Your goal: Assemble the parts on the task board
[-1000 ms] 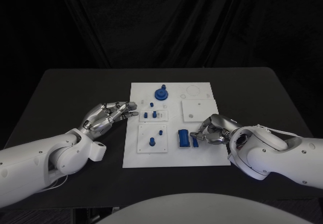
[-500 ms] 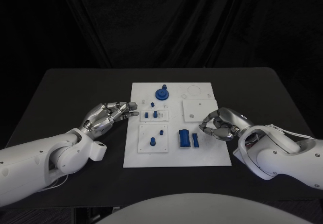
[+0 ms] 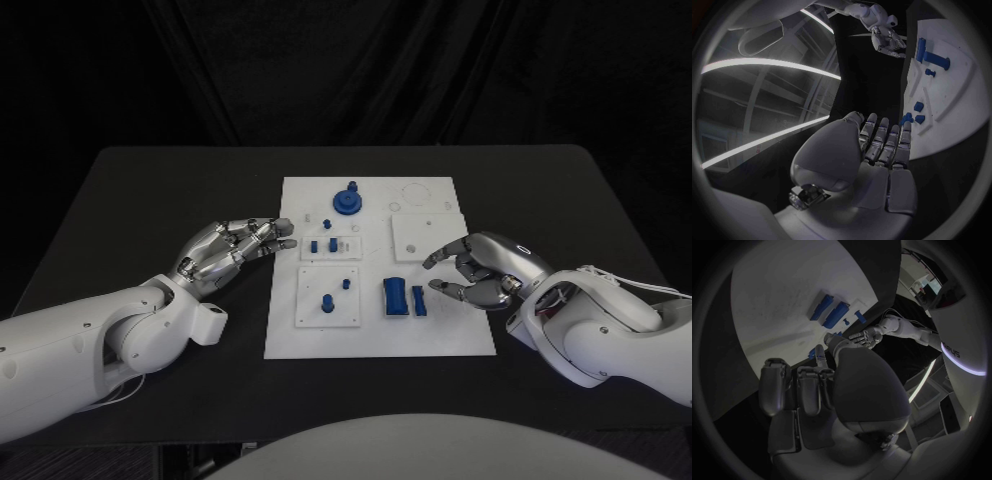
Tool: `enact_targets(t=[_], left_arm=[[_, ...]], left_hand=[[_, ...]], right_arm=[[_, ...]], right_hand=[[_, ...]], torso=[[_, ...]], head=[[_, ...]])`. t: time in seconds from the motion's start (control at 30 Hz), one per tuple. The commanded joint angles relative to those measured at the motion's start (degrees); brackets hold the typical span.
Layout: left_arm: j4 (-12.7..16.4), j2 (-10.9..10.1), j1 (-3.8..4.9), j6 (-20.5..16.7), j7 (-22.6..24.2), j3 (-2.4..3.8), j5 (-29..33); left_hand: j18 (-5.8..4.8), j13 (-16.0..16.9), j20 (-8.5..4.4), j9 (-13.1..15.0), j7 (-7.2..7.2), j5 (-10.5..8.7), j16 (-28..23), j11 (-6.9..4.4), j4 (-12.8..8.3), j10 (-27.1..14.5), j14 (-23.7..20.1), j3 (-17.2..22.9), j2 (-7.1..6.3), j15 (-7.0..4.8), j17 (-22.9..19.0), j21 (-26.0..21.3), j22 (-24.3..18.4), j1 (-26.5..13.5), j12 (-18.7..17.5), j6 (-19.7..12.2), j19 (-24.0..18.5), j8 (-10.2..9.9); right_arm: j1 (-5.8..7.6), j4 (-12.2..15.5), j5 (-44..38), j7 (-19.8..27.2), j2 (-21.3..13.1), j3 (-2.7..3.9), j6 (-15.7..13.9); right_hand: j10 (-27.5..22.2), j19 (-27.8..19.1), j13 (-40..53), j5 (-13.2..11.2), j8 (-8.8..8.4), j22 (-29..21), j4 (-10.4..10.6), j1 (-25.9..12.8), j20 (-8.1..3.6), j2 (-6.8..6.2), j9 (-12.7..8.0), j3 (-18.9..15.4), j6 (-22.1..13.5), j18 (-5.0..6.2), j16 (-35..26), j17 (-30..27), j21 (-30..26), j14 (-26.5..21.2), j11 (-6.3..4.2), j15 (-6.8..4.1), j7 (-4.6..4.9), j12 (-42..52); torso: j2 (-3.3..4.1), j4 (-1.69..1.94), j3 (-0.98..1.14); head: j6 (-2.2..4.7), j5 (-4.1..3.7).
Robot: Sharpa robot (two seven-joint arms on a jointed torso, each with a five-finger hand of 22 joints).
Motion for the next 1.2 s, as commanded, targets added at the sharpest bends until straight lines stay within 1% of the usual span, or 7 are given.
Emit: enact_targets(t=[0.03, 0.47, 0.63, 0.67, 0.7, 0.8, 1.2], left_arm=[[0.1, 0.0, -0.15, 0.6, 4.3, 0.03, -0.1], [0.1, 0.0, -0.15, 0.7, 4.2, 0.03, -0.1], [0.0, 0.1, -0.16, 0.7, 4.1, 0.03, -0.1], [0.0, 0.1, -0.16, 0.7, 4.1, 0.03, -0.1], [0.0, 0.1, -0.16, 0.7, 4.1, 0.03, -0.1], [0.0, 0.1, -0.16, 0.7, 4.1, 0.03, -0.1], [-0.1, 0.1, -0.17, 0.8, 4.1, 0.03, -0.1]], left_hand=[[-1.07, 0.0, -0.13, 0.0, 1.52, 0.35, 0.2, 0.24, 0.1, -0.1, 0.4, 0.4, -0.04, 0.01, 0.1, 0.2, 0.1, 0.5, -0.1, -0.5, 0.3, -0.1], [-1.07, 0.0, -0.13, 0.0, 1.52, 0.35, 0.2, 0.24, 0.1, -0.1, 0.4, 0.4, -0.04, 0.01, 0.1, 0.2, 0.1, 0.5, -0.1, -0.5, 0.3, -0.1], [-1.07, 0.0, -0.13, 0.0, 1.52, 0.35, 0.2, 0.24, 0.1, -0.1, 0.4, 0.4, -0.04, 0.01, 0.1, 0.2, 0.1, 0.5, -0.1, -0.5, 0.3, -0.1], [-1.07, 0.0, -0.13, 0.0, 1.52, 0.35, 0.2, 0.24, 0.1, -0.1, 0.4, 0.4, -0.04, 0.01, 0.1, 0.2, 0.1, 0.5, -0.1, -0.5, 0.3, -0.1], [-1.07, 0.0, -0.13, 0.0, 1.52, 0.35, 0.2, 0.24, 0.1, -0.1, 0.4, 0.4, -0.04, 0.01, 0.1, 0.2, 0.1, 0.5, -0.1, -0.5, 0.3, -0.1], [-1.07, 0.0, -0.13, 0.0, 1.52, 0.35, 0.2, 0.24, 0.1, -0.1, 0.4, 0.4, -0.04, 0.01, 0.1, 0.2, 0.1, 0.5, -0.1, -0.5, 0.3, -0.1], [-1.11, 0.1, -0.14, 0.1, 1.53, 0.38, 0.3, 0.28, 0.0, 0.0, 0.5, 0.6, -0.17, 0.03, 0.1, 0.3, 0.1, 0.5, -0.1, -0.4, 0.4, -0.1]], right_arm=[[-0.08, -0.2, -4.8, 1.5, 0.0, -0.03, 5.3], [-0.48, -0.6, -8.3, -1.3, 0.6, -0.06, 7.7], [-0.52, -0.8, -8.7, -2.3, 1.0, -0.06, 7.4], [-0.53, -0.8, -8.7, -2.5, 1.1, -0.06, 7.3], [-0.53, -0.8, -8.7, -2.5, 1.1, -0.06, 7.3], [-0.56, -0.9, -8.8, -2.9, 1.3, -0.06, 7.0], [-0.69, -1.7, -8.8, -3.4, 2.5, -0.06, 7.1]], right_hand=[[6.0, 3.1, 15.1, -2.7, -0.34, 12.4, 0.8, -0.3, -0.12, -1.35, -1.1, -0.6, 0.7, -0.63, 0.2, 13.9, 0.4, 5.7, -0.33, -0.29, -0.4, 0.2], [6.0, 2.3, 15.1, -8.0, 4.45, 11.9, 2.7, -3.3, 0.32, -1.49, 0.2, -11.9, 8.0, -0.31, 0.2, 13.8, -1.1, 5.7, 0.25, 0.17, -0.66, 0.2], [6.0, 2.0, 15.1, -8.1, 15.36, 11.8, 2.7, -2.4, -0.76, -1.0, 8.8, -14.4, 10.6, -0.22, 0.2, 13.8, -1.4, 5.7, -1.27, -1.06, -2.83, 0.2], [6.0, 2.0, 15.1, -8.1, 20.78, 11.8, 2.8, -2.7, -1.29, -0.85, 14.1, -14.5, 8.0, -0.22, 0.2, 13.8, -1.4, 5.7, -1.77, -1.43, -3.34, 0.2], [6.0, 2.0, 15.1, -8.1, 20.78, 11.8, 2.8, -2.7, -1.29, -0.85, 14.1, -14.5, 8.0, -0.22, 0.2, 13.8, -1.4, 5.7, -1.77, -1.43, -3.34, 0.2], [6.0, 2.0, 15.1, -8.0, 26.75, 11.8, 2.8, -3.0, -1.65, -0.51, 20.1, -14.1, 4.3, -0.22, 0.2, 13.8, -1.4, 5.7, -2.2, -1.91, -3.88, 0.2], [6.0, 1.9, 15.1, -7.9, 29.25, 11.7, 2.8, -1.8, -1.84, 0.95, 22.4, -12.6, 3.6, -0.12, 0.0, 13.4, -1.8, 5.6, -2.61, -2.18, -4.38, 0.2]], torso=[[-0.01, 0.0, 0.0], [0.03, 0.01, 0.0], [0.06, 0.05, 0.01], [0.01, 0.01, 0.0], [0.01, 0.01, 0.0], [0.02, 0.05, 0.01], [0.01, 0.06, 0.0]], head=[[0.0, 0.02], [0.0, 0.0], [0.0, -0.01], [0.0, 0.06], [0.0, 0.06], [0.0, 0.04], [0.0, 0.17]])
